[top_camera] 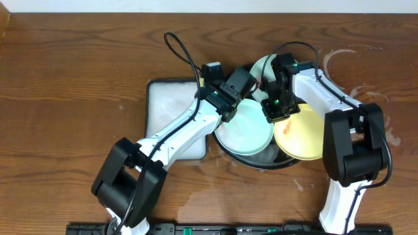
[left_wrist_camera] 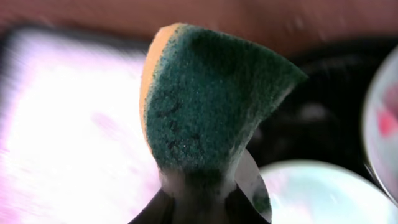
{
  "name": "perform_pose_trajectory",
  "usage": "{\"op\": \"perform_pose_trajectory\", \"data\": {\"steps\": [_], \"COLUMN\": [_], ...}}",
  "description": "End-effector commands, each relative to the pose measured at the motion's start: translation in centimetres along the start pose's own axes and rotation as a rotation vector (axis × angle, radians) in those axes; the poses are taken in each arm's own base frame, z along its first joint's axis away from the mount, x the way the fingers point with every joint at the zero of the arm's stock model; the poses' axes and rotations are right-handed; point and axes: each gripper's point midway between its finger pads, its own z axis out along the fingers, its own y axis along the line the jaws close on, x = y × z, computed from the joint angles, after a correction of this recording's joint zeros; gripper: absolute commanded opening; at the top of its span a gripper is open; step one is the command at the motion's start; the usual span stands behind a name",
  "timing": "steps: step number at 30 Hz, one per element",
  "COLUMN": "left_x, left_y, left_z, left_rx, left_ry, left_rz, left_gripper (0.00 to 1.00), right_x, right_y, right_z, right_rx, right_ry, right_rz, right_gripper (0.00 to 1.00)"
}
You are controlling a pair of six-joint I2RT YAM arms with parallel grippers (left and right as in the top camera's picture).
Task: Clean dirty plates on tray and stack at the side
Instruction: 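Continue wiping the green plate surface with the left-held sponge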
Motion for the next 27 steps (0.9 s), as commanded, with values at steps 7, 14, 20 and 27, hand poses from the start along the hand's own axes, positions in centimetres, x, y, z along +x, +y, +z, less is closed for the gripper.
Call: {"op": "perform_pose_trajectory", "data": {"steps": [7,14,20,27], "left_x": [5.5,8.7,11.2,9.3], "left_y": [-2.0,-4.3,-4.5,0.7], "left_z": [1.9,4.6,6.6,6.5], "left_rx": [0.1,0.167,0.165,-0.063], "left_ry": [0.232,0.347,0.424,0.306], "left_rz": [-0.067,-0.064,-0.044,0.074], "left_gripper": [0.08,0.08,0.08,0.08], "right_x": [1.0,1.0,1.1,1.1], "right_y": [-1.1,-1.1,-1.1,-1.1], "right_z": [1.0,1.0,1.0,1.0], "right_rx": [0.051,0.051,0.051,0.051], "right_ry": [0.045,0.046,0.048,0.048], "right_rz": [-0.006,-0.005,-0.005,-0.005], "right_gripper": [0.01,0.01,0.01,0.01]}}
